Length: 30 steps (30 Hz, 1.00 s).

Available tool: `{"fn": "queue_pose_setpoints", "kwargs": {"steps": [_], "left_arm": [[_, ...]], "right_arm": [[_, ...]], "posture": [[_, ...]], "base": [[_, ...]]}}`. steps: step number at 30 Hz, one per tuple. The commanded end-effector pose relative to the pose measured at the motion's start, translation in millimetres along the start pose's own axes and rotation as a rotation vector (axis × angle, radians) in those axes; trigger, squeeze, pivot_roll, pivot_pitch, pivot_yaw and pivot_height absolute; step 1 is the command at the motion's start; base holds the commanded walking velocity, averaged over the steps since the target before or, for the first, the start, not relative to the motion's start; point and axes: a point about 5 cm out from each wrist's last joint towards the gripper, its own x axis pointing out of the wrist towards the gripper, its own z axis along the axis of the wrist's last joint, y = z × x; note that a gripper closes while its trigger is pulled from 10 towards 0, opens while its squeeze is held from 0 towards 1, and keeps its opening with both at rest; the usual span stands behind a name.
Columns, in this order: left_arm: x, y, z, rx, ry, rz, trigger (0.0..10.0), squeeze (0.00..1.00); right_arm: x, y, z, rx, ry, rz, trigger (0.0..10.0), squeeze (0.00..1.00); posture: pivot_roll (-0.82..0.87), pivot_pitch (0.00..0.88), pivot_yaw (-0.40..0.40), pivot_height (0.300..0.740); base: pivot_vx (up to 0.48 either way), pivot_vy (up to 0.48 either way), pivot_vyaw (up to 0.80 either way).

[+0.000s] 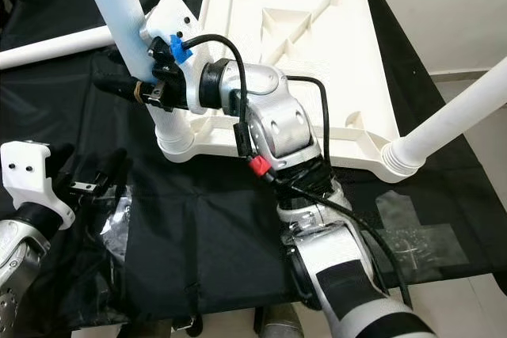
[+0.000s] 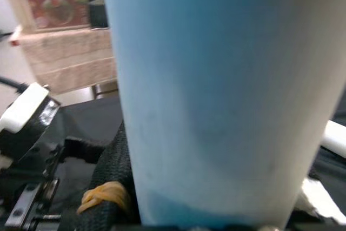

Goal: Building children table

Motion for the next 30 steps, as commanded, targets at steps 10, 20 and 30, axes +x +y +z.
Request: {"fn": "queue_pose_setpoints", "kwargs": {"steps": [10,20,30], "left_arm": [[6.6,11.8,9.1,0.019,-0.025,0.001,10.0,0.0],[23.8,27.1,42.4,0.042,-0.133,0.005,10.0,0.0],[34.0,50.4,81.4,-0.065,-0.26,-0.041,10.0,0.0]], "right_arm": [[-2.4,16.3,-25.3,0.159,0.096,-0.252,10.0,0.0],[1.7,32.7,-30.1,0.189,0.125,-0.246,10.0,0.0],[5.7,50.0,-27.8,0.18,0.135,-0.236,10.0,0.0]], "posture": [[0.03,0.379,-0.011,0.74],[0.03,0.361,-0.008,0.74],[0.02,0.339,-0.019,0.74]], "base": [[0.0,0.0,0.0],[0.0,0.0,0.0],[0.0,0.0,0.0]]}}
